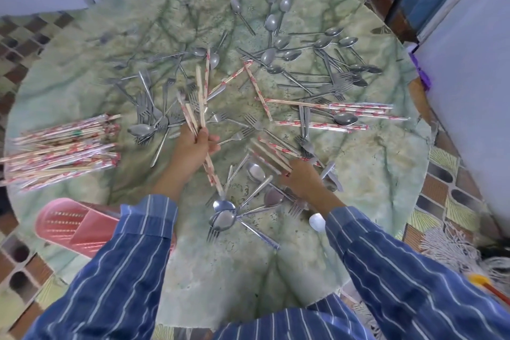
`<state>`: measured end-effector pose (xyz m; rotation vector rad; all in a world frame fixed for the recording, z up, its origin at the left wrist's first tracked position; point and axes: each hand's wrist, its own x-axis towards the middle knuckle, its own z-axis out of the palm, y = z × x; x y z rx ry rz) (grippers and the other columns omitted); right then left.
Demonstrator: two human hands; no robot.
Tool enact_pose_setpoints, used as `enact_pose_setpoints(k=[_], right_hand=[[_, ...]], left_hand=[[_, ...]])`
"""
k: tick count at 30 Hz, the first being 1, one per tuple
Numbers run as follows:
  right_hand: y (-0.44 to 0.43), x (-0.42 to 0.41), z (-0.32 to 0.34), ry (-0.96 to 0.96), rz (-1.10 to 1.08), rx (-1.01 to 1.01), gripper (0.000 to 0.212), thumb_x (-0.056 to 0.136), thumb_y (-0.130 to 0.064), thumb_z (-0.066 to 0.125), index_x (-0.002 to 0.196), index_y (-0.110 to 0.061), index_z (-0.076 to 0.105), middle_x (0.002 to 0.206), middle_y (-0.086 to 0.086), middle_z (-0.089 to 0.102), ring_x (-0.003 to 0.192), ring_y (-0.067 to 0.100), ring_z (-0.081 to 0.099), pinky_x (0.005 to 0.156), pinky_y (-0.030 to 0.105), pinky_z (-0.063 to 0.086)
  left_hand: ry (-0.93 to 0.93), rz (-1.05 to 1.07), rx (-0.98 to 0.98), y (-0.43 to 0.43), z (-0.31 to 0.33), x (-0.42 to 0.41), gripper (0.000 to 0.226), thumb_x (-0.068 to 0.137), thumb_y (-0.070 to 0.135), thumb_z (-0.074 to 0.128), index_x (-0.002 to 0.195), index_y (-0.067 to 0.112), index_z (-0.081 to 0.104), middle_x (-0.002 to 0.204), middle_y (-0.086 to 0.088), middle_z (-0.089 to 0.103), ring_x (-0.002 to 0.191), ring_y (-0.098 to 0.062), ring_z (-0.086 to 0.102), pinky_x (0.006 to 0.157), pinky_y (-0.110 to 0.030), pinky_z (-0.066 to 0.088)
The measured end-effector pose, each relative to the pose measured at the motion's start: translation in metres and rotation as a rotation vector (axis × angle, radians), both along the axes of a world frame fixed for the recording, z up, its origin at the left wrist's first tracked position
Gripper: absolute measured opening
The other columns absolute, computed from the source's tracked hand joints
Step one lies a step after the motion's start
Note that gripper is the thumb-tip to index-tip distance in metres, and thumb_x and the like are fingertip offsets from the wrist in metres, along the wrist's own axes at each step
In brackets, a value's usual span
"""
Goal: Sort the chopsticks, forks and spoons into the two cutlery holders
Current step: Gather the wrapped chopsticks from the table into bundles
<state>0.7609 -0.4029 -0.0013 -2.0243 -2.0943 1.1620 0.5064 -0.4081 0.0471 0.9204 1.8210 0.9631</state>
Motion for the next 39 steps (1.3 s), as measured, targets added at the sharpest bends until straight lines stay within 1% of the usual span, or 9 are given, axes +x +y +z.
enact_pose_setpoints(k=[3,7,13,15,19,25,29,35,39], right_hand=[[0.009,0.012,0.001,0.121,-0.202,0.015,0.009,0.087,-0.016,0.059,0.090,-0.007,0.060,0.068,0.001,0.056,0.057,0.016,0.053,0.046,0.022,0.039],[0.023,0.024,0.002,0.366,-0.431,-0.006,0.017,0.085,-0.012,0.062,0.101,-0.012,0.069,0.075,0.004,0.062,0.063,0.017,0.054,0.053,0.024,0.041],[0.054,0.049,0.029,0.830,-0.646,-0.164,0.002,0.090,-0.010,0.063,0.088,-0.010,0.062,0.051,-0.002,0.045,0.034,0.005,0.036,0.033,0.018,0.029],[0.068,0.064,0.037,0.904,-0.627,-0.148,0.016,0.095,-0.012,0.056,0.079,-0.012,0.056,0.057,0.004,0.051,0.031,0.007,0.031,0.033,0.018,0.026],[0.104,0.102,0.043,0.818,-0.609,-0.086,0.023,0.099,-0.014,0.042,0.088,-0.003,0.059,0.075,0.000,0.071,0.037,0.008,0.030,0.037,0.019,0.025],[0.155,0.147,0.046,0.716,-0.566,-0.134,0.021,0.101,-0.016,0.044,0.090,-0.007,0.060,0.059,-0.002,0.066,0.054,0.007,0.062,0.063,0.022,0.053],[0.182,0.162,0.048,0.772,-0.548,-0.245,0.022,0.097,-0.005,0.042,0.078,-0.009,0.052,0.059,0.003,0.058,0.040,0.013,0.050,0.041,0.023,0.042],[0.215,0.162,0.035,0.383,-0.204,-0.056,0.023,0.094,-0.037,0.053,0.080,-0.019,0.055,0.061,-0.001,0.047,0.053,0.015,0.047,0.045,0.024,0.041],[0.226,0.136,0.035,0.220,0.144,0.094,0.038,0.102,-0.037,0.040,0.076,-0.013,0.055,0.061,0.001,0.049,0.057,0.019,0.048,0.052,0.030,0.039]], left_hand=[[0.095,0.011,0.002,0.002,0.001,0.009,0.025,0.100,0.036,0.041,0.106,0.014,0.051,0.072,0.002,0.055,0.067,-0.023,0.058,0.062,-0.031,0.049],[0.238,-0.073,-0.037,0.006,0.007,0.033,0.035,0.093,0.049,0.053,0.085,0.015,0.058,0.059,0.003,0.050,0.051,-0.013,0.049,0.044,-0.019,0.037],[0.235,-0.146,-0.002,0.031,-0.010,0.069,0.029,0.092,0.040,0.060,0.077,0.015,0.067,0.062,0.003,0.064,0.046,0.006,0.054,0.051,-0.012,0.039],[0.262,-0.241,0.036,0.043,-0.015,0.082,0.021,0.090,0.034,0.064,0.084,0.015,0.071,0.066,0.004,0.064,0.054,0.005,0.057,0.055,-0.012,0.040],[0.394,-0.389,0.007,0.065,-0.025,0.108,0.011,0.087,0.023,0.069,0.089,0.012,0.072,0.060,0.011,0.054,0.055,-0.004,0.049,0.051,-0.010,0.032],[0.364,-0.066,-0.030,0.109,-0.032,0.138,0.024,0.093,0.034,0.059,0.095,0.012,0.067,0.073,-0.006,0.064,0.061,-0.020,0.059,0.057,-0.029,0.047],[0.058,0.271,-0.051,0.154,-0.033,0.138,0.019,0.092,0.014,0.061,0.104,0.000,0.066,0.064,0.000,0.061,0.049,-0.010,0.055,0.050,-0.025,0.051],[0.216,0.361,-0.147,0.197,-0.032,0.132,0.014,0.089,0.026,0.063,0.091,0.013,0.060,0.067,0.003,0.054,0.058,-0.011,0.052,0.047,-0.023,0.036],[0.359,0.306,-0.256,0.213,-0.035,0.131,0.024,0.083,0.021,0.068,0.095,0.002,0.058,0.082,-0.007,0.060,0.072,-0.021,0.059,0.052,-0.023,0.041]])
